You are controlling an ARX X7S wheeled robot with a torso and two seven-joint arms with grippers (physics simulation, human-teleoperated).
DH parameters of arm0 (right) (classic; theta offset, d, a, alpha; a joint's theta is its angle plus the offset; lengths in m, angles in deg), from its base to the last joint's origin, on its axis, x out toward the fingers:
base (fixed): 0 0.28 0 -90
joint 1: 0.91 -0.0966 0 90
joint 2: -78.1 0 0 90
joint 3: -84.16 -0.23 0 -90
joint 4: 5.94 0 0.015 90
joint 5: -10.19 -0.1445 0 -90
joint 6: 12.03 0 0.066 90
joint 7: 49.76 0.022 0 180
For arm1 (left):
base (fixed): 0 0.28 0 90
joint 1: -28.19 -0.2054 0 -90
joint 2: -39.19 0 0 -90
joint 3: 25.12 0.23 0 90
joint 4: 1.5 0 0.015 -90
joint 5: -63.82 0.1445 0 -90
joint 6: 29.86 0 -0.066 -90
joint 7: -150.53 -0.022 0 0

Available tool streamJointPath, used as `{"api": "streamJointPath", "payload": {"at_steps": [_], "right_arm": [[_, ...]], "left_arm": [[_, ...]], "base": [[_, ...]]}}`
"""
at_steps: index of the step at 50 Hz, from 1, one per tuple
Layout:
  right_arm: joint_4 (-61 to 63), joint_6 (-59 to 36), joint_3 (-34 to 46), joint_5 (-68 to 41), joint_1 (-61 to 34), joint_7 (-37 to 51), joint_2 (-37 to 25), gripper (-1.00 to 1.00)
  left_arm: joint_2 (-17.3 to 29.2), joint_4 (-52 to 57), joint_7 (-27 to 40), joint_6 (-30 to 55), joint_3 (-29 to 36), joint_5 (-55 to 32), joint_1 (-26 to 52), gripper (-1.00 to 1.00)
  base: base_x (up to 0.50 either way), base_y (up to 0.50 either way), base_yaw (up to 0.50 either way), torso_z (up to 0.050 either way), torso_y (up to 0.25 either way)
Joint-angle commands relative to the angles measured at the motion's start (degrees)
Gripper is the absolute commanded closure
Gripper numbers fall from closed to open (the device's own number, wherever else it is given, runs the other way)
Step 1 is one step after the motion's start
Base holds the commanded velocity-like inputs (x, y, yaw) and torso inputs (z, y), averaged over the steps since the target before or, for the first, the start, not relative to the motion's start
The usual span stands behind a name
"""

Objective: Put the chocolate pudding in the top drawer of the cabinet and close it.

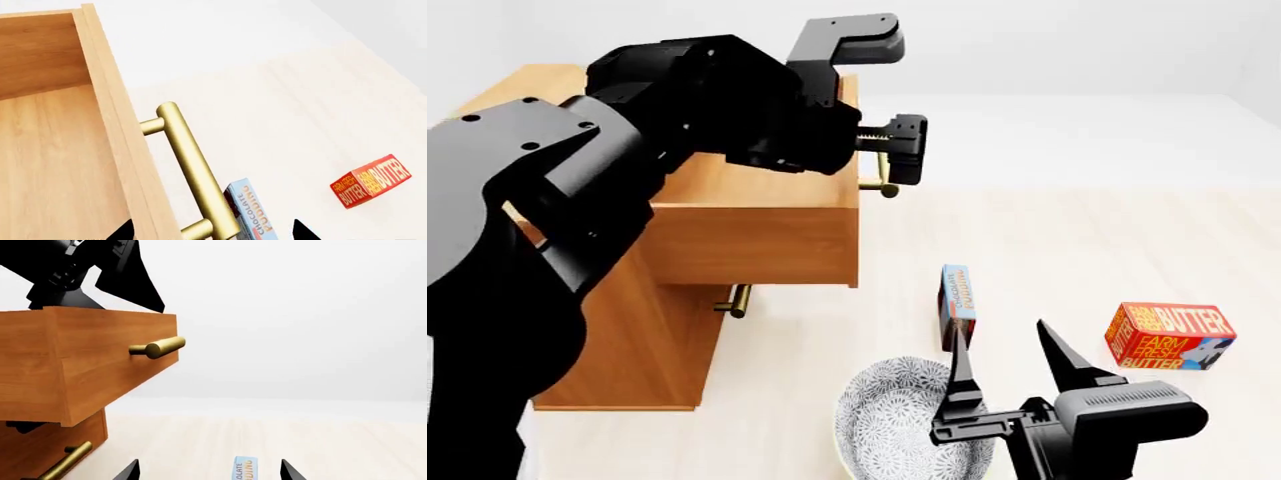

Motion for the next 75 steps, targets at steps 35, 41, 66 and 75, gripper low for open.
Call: {"api": "streamJointPath", "payload": {"at_steps": [35, 41, 66, 75], "right_arm": [[-1.91, 2.48, 0.27, -0.36, 0.45, -0.26, -0.19, -1.0], [-2.0, 2.7, 0.37, -0.27, 0.58, -0.21, -0.25, -1.0], [-0.11, 1.35, 0.35, -0.28, 0.06, 1.08, -0.9, -1.0], [0.59, 0.87, 0.59, 0.28, 0.07, 1.71, -1.11, -1.0]], "left_arm": [[-0.43, 7.63, -0.92, -3.72, -1.84, -5.23, -0.08, -1.0], [-0.43, 7.35, 1.44, -4.5, -1.7, -2.78, 1.6, -1.0], [11.75, 24.29, 16.64, -17.77, -4.21, 7.29, 5.1, -1.0], [27.08, 50.73, 28.99, -30.48, -6.92, 15.04, 3.14, -1.0]], "base": [[0.0, 0.0, 0.0, 0.0, 0.0], [0.0, 0.0, 0.0, 0.0, 0.002], [0.0, 0.0, 0.0, 0.0, 0.0], [0.0, 0.0, 0.0, 0.0, 0.0]]}}
